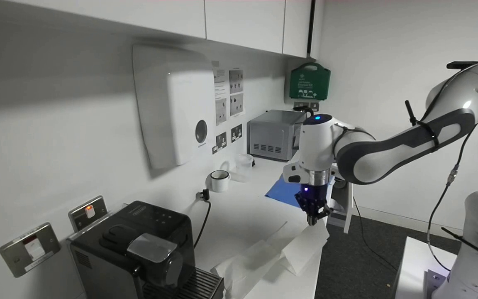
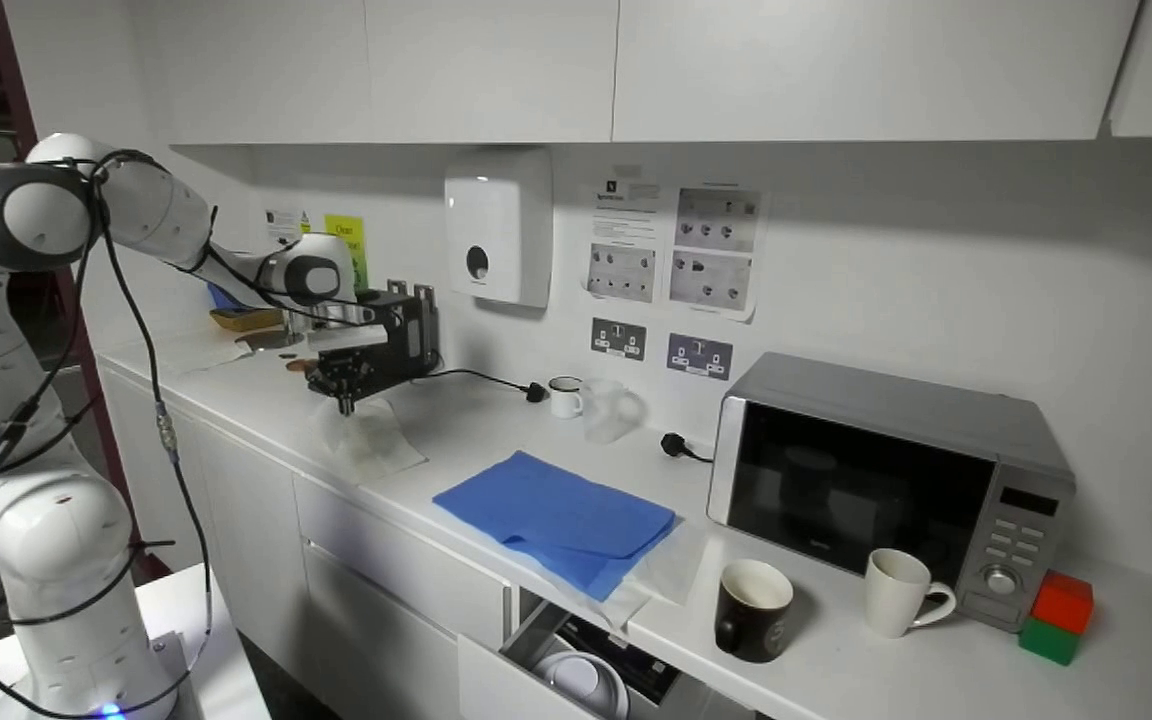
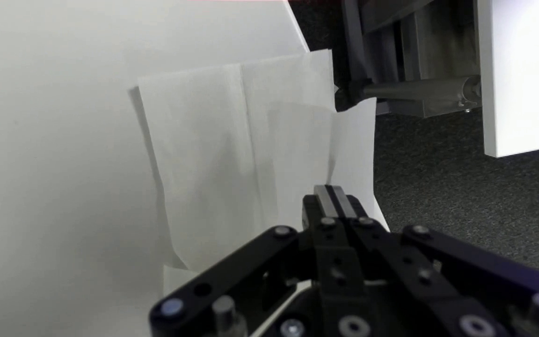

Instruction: Move the paper to the right

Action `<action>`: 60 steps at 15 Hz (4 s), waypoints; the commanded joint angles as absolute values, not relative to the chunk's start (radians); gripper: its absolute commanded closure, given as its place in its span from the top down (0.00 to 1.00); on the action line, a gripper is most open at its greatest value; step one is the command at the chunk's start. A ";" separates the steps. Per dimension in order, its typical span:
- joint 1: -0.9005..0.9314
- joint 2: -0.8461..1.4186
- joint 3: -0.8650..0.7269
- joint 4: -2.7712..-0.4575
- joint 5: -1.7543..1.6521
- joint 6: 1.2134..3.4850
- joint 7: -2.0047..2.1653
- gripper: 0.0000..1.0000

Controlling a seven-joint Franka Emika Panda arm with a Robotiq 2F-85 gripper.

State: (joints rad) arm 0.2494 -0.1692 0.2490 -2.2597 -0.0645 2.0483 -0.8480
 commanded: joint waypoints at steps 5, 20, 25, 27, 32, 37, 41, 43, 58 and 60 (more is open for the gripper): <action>0.269 -0.326 0.221 -2.315 -0.065 1.984 -0.819 0.00; 0.300 -0.418 0.195 -2.353 -0.073 1.984 -0.825 0.00; 0.287 -0.402 0.178 -2.354 -0.067 2.016 -0.819 0.00; 0.279 -0.420 0.155 -2.366 -0.058 2.036 -0.818 0.00; 0.248 -0.469 0.055 -2.403 -0.011 2.075 -0.826 0.00; 0.217 -0.444 -0.056 -2.410 0.096 2.088 -0.845 0.00; 0.213 -0.392 -0.124 -2.397 0.288 2.061 -0.858 0.00; 0.205 -0.376 -0.132 -2.397 0.352 2.064 -0.853 0.00; 0.169 -0.352 -0.072 -2.393 0.375 2.076 -0.748 0.00; 0.163 -0.353 -0.076 -2.390 0.378 2.082 -0.749 0.00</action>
State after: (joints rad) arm 0.1853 -0.3529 -0.0885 -2.3991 0.3833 2.0706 -0.7557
